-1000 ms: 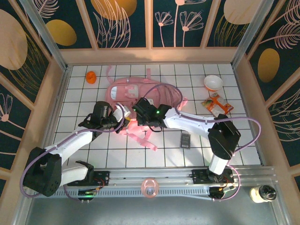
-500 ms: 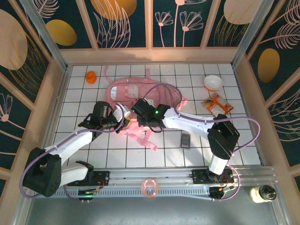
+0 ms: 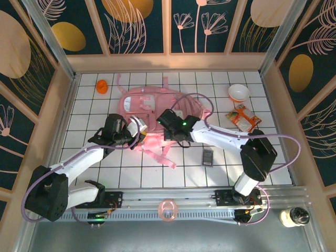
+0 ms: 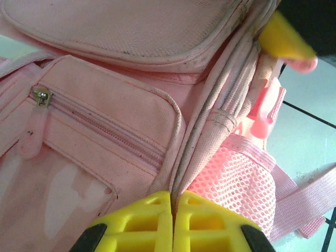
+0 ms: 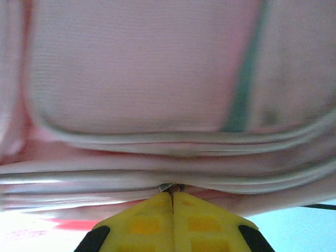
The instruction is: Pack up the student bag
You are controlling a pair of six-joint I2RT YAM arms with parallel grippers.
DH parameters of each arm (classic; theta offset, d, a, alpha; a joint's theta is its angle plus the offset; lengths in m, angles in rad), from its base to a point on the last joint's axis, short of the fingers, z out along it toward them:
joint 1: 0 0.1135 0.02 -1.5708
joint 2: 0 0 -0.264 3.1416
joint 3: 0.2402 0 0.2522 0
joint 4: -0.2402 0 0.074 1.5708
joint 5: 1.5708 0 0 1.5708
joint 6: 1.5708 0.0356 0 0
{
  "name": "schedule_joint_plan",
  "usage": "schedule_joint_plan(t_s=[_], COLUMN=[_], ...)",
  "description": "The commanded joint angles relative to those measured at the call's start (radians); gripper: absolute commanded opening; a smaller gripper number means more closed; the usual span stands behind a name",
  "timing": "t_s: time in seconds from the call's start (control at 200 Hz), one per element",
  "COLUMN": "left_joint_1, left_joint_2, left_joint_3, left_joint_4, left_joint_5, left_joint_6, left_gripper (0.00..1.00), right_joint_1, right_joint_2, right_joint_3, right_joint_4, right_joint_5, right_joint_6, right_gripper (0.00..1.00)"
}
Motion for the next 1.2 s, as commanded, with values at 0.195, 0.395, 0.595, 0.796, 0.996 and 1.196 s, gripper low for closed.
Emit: schedule_joint_plan(t_s=[0.195, 0.395, 0.595, 0.796, 0.996, 1.196], left_joint_1=[0.014, 0.015, 0.037, 0.093, 0.092, 0.065], left_joint_2=[-0.039, -0.017, 0.009, 0.041, -0.080, -0.195], left_joint_3=[0.011, 0.024, 0.032, 0.105, 0.129, -0.006], left_joint_4=[0.035, 0.049, 0.120, 0.152, 0.035, 0.022], left_joint_5=[-0.120, -0.299, -0.498, -0.441, -0.385, -0.259], left_joint_6=[-0.013, -0.068, -0.141, -0.333, -0.696, -1.187], left_gripper=[0.00, 0.00, 0.09, 0.37, 0.55, 0.55], right_joint_1=[-0.155, -0.083, 0.067, 0.090, 0.062, 0.060], right_joint_2=[-0.110, -0.117, -0.010, 0.043, 0.051, 0.075], right_joint_3=[-0.145, -0.203, -0.154, -0.114, -0.107, -0.097], right_joint_4=[-0.028, 0.134, 0.318, 0.444, 0.470, 0.466], right_joint_5=[-0.002, -0.195, -0.307, -0.331, -0.325, -0.331], right_joint_6=[-0.106, -0.084, 0.008, 0.035, 0.024, 0.013], right_gripper=[0.00, 0.00, 0.00, 0.00, 0.00, 0.00])
